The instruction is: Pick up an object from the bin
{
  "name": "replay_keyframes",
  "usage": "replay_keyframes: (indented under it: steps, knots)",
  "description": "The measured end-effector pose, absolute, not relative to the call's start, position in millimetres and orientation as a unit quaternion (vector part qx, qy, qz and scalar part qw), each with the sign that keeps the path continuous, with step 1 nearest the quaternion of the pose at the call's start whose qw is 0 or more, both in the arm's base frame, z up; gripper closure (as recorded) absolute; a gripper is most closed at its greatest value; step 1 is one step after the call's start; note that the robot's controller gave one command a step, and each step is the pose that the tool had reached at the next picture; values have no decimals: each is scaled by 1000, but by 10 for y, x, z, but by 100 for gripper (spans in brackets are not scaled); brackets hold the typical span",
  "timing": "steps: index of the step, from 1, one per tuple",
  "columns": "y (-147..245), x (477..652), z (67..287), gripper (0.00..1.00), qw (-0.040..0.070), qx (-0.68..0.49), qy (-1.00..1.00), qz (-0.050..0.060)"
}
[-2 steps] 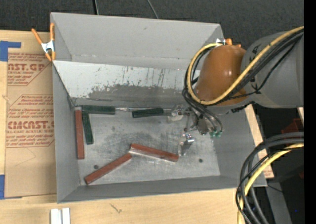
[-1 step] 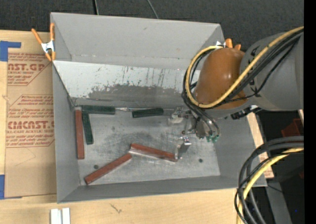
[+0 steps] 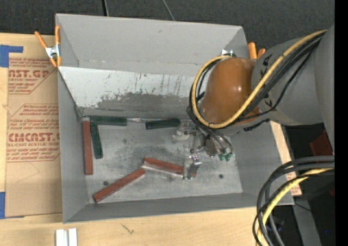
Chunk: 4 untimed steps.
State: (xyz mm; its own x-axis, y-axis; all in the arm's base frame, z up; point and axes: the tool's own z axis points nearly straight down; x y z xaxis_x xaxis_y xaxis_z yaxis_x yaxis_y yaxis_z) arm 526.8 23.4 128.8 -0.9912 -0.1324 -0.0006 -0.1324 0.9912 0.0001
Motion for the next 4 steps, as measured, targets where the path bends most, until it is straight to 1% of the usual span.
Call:
replay_keyframes:
  steps: [1, 2, 3, 4]
  knots:
    - [44, 4994, 712, 0, 6, 2, 1000, 1]
    - [803, 5291, 758, 100, 3, -71, 997, -2]
    - [803, 5291, 758, 100, 3, -71, 997, -2]
    - [800, 5268, 822, 100, 0, -71, 997, -2]
